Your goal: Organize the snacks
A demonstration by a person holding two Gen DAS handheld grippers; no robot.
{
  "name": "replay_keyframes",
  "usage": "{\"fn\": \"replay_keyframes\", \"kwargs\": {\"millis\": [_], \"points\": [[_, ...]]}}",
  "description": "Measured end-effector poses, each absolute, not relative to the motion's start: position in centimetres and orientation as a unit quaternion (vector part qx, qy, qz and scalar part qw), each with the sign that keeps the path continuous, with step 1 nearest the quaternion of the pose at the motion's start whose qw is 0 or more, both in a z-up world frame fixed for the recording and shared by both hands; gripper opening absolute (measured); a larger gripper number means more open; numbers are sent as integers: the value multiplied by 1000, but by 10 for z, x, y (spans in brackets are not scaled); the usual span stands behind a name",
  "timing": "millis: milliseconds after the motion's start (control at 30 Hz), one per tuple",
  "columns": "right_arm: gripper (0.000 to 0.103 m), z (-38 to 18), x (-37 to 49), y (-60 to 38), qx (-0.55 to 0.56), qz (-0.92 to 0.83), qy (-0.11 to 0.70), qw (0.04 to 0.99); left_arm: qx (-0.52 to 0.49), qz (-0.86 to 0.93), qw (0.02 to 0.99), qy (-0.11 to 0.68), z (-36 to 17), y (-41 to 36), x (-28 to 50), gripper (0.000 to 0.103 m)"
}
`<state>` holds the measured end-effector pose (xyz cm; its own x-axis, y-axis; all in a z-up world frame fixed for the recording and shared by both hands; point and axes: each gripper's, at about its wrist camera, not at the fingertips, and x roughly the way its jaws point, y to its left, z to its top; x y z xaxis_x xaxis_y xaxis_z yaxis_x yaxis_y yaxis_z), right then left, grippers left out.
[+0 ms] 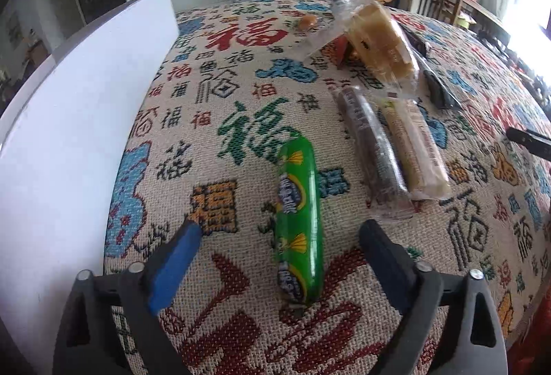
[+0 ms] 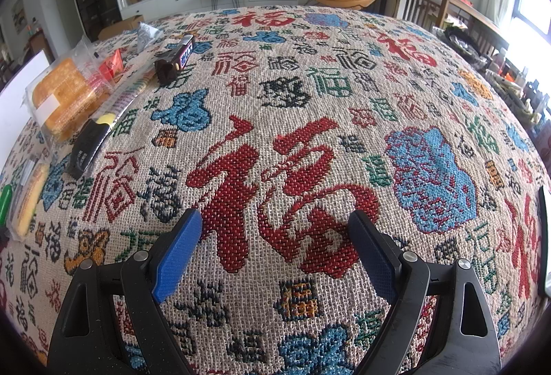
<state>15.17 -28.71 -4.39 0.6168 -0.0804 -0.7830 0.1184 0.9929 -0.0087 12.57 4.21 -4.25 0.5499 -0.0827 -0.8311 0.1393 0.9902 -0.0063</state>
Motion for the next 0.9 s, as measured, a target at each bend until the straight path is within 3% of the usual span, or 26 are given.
{"fn": "replay_keyframes", "kwargs": {"millis": [667, 767, 900], "points": [[89, -42, 154, -283, 38, -74, 447, 891, 21, -49, 886, 461, -45, 47, 123, 103], [89, -27, 142, -253, 109, -8, 425, 899, 21, -49, 886, 461, -45, 47, 123, 103], [88, -12, 151, -176, 116, 107, 433, 887, 21, -49, 886, 461, -46, 48, 124, 103]]}}
